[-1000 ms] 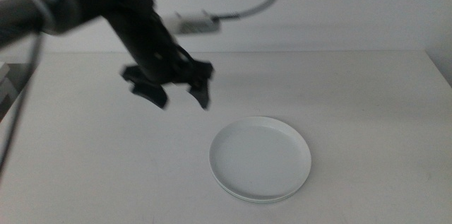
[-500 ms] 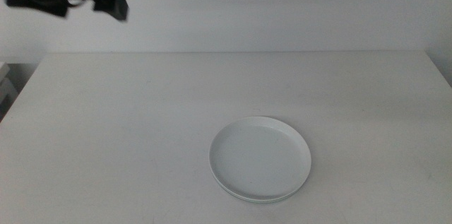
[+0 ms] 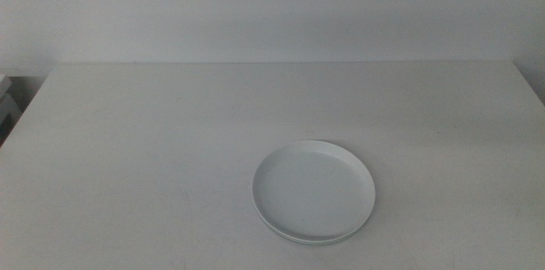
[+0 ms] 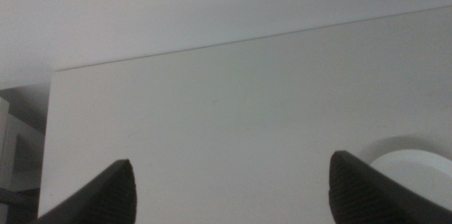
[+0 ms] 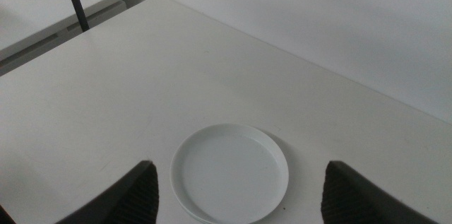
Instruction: Stack the three bowls on top of each other.
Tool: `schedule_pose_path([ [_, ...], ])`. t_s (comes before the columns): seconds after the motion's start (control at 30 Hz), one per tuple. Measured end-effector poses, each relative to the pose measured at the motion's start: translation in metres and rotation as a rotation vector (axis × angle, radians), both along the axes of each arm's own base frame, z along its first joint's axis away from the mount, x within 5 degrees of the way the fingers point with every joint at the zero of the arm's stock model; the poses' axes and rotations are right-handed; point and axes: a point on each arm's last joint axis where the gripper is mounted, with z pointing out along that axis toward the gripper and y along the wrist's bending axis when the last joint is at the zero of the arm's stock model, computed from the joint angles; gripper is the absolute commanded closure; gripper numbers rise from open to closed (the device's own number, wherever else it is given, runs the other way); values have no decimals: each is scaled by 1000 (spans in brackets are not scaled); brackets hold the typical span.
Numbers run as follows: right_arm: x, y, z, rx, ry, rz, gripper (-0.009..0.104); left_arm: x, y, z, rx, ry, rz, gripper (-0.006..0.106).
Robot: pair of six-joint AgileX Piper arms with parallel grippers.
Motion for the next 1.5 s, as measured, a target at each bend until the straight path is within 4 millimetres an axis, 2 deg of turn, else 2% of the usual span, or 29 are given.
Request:
schedule_pose_path([
  [0.4, 0, 0, 0, 0, 0, 0, 35, 6, -2, 11, -17, -140, -15, 10],
  [0.8, 0, 0, -1, -1, 2, 0, 35, -4, 2, 20, -24, -183, -14, 10],
  [0.87, 2, 0, -3, -2, 4, -3, 35, -5, 2, 20, -26, -192, -17, 10],
  [0.97, 8, -4, -17, -75, -12, -51, 35, -14, 5, 14, -25, -225, -25, 10],
  [1.1, 13, -22, -41, -220, -98, -191, 35, -31, 16, -9, -3, -276, -22, 10],
  [1.2, 13, -29, -56, -202, -120, -259, 35, -53, 32, -33, 7, -297, 10, 10],
  [1.33, 12, -33, -86, -130, -53, -329, 35, -85, 51, -79, -25, -265, 79, 10],
  [1.5, 0, -44, -119, -169, -40, -424, 35, -131, 63, -129, -171, -295, 169, 10],
])
